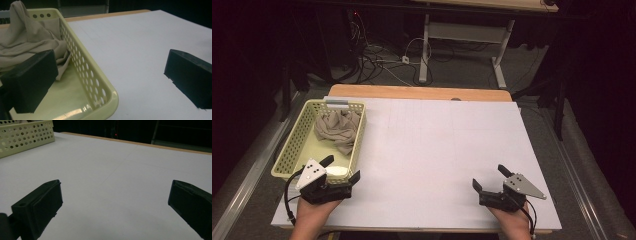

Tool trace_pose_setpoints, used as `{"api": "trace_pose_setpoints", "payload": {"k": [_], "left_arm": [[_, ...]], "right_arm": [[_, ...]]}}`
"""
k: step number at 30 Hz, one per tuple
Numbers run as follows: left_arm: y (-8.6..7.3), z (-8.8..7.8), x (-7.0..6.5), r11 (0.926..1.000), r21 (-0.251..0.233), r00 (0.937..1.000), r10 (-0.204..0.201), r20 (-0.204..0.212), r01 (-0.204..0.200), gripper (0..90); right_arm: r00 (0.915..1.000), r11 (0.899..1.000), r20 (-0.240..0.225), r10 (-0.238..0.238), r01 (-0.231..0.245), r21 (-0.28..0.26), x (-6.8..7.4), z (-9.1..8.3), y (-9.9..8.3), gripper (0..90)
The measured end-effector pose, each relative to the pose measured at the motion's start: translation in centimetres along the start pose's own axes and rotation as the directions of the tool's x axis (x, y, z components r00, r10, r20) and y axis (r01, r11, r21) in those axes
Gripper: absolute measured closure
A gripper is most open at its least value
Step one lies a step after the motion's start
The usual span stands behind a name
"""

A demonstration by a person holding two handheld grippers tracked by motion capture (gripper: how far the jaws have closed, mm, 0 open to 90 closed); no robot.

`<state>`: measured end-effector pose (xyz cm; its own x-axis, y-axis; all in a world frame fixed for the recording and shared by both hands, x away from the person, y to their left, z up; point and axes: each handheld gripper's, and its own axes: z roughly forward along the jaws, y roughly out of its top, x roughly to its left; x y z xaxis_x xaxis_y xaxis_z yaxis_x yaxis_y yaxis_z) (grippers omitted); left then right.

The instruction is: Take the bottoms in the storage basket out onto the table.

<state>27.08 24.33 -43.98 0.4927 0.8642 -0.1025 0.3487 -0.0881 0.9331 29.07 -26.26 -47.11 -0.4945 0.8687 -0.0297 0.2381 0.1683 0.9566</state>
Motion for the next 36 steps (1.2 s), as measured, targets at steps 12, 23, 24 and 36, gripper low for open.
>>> {"api": "trace_pose_setpoints", "payload": {"k": [12,23,24,36], "left_arm": [[0.4,0.5,-0.2,0.9998,0.021,1.0000,0.008,0.001,-0.008,0.0],[1.0,-0.7,0.8,0.9994,0.032,0.9999,-0.009,0.006,0.009,0.0],[0.8,-1.4,1.7,0.9987,0.037,0.9994,-0.035,-0.006,0.035,0.0],[-0.4,-5.3,5.9,0.9963,0.035,0.9823,-0.072,-0.173,0.079,0.0]], "right_arm": [[0.9999,1.000,0.012,-0.009,0.009,0.009,-0.1,-0.9,-0.4,0.3],[0.9997,1.000,0.018,-0.017,0.017,-0.003,0.2,-1.4,-0.2,0.3],[0.9998,1.000,0.016,-0.014,0.014,-0.003,0.3,-1.3,-0.1,0.3],[0.9978,0.998,-0.036,-0.056,0.057,0.013,1.8,0.1,0.3,0.3]]}}
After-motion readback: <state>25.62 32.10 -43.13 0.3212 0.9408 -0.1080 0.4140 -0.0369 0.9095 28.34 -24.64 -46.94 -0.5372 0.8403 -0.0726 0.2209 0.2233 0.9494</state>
